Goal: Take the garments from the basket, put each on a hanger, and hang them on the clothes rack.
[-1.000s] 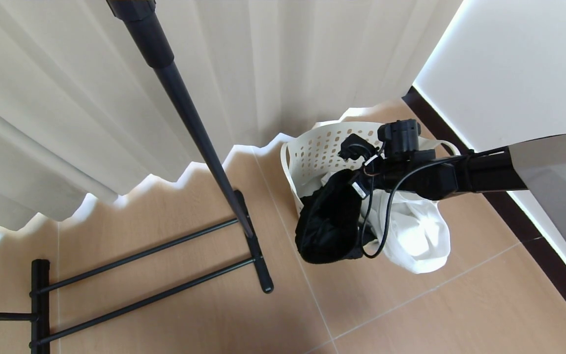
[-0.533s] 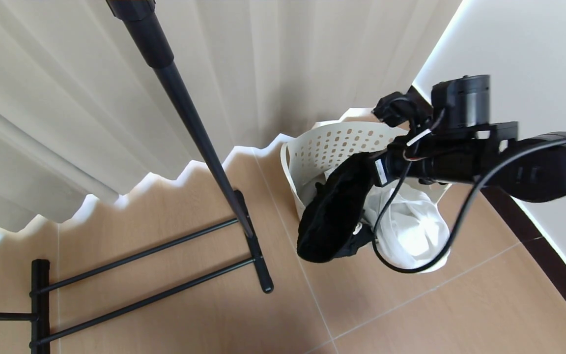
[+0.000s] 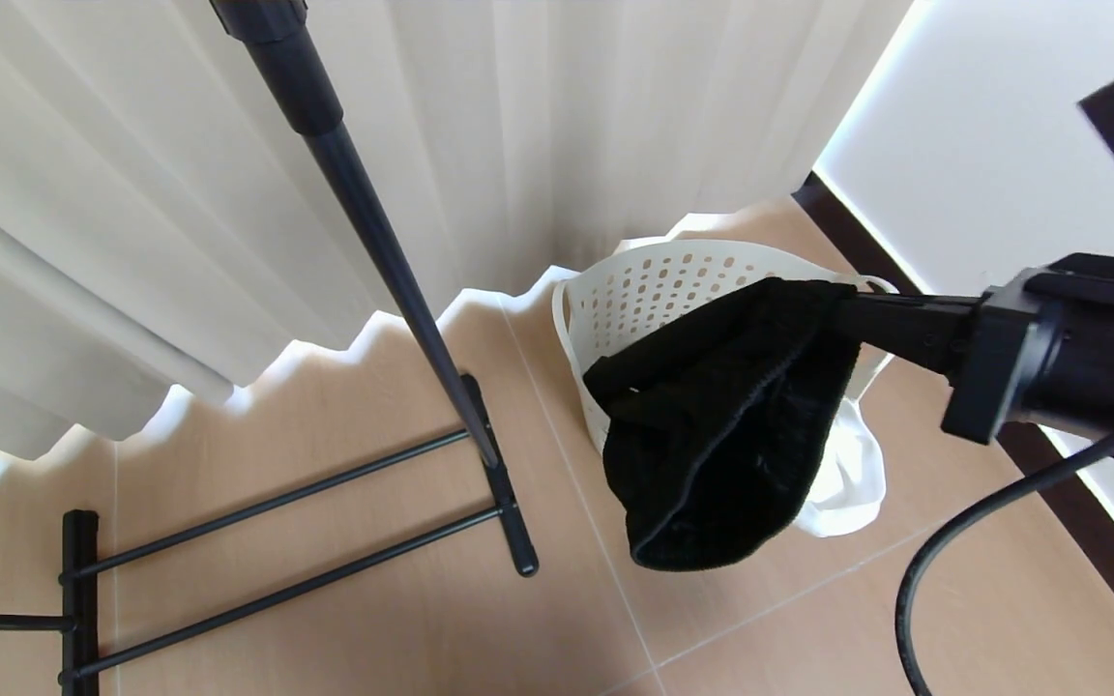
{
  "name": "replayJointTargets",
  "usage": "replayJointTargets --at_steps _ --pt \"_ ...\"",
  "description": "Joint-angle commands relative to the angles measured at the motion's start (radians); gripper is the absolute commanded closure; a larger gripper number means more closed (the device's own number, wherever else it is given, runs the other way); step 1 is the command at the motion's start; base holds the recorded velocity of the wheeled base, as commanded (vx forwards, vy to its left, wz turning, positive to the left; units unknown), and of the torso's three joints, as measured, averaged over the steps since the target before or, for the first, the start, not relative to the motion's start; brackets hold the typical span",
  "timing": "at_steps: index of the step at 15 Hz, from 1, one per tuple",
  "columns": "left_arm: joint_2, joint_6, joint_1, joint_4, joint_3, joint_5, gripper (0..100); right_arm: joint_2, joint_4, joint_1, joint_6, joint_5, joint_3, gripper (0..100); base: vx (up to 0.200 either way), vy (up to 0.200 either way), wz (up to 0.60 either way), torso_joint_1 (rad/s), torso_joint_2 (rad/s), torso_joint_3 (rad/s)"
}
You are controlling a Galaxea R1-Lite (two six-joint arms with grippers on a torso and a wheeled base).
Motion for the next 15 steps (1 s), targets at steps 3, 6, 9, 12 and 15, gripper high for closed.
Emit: replayJointTargets --at_steps 3,6,9,12,15 --pt "0.0 0.0 0.0 0.0 0.0 0.0 0 -0.067 -0.098 0.01 0.0 0.013 0.086 100 0.0 0.0 0.0 0.002 0.0 0.065" --pt "0.0 0.0 0.0 0.0 0.0 0.0 0 -0.061 -0.102 0.008 0.0 0.014 0.083 100 0.0 0.0 0.0 -0.001 0.0 0.172" --pt "0.0 0.0 0.0 0.0 0.0 0.0 0 -0.042 -0.102 0.007 0.0 0.011 0.085 100 0.0 0.0 0.0 0.006 0.0 0.196" --pt "0.0 0.0 0.0 0.0 0.0 0.0 0 -0.033 -0.102 0.005 0.001 0.011 0.083 100 0.0 0.0 0.0 0.001 0.0 0.201" --pt "0.0 -0.002 0.0 0.0 0.0 0.0 0 -0.033 -0.104 0.002 0.001 0.011 0.083 100 0.0 0.0 0.0 -0.002 0.01 0.199"
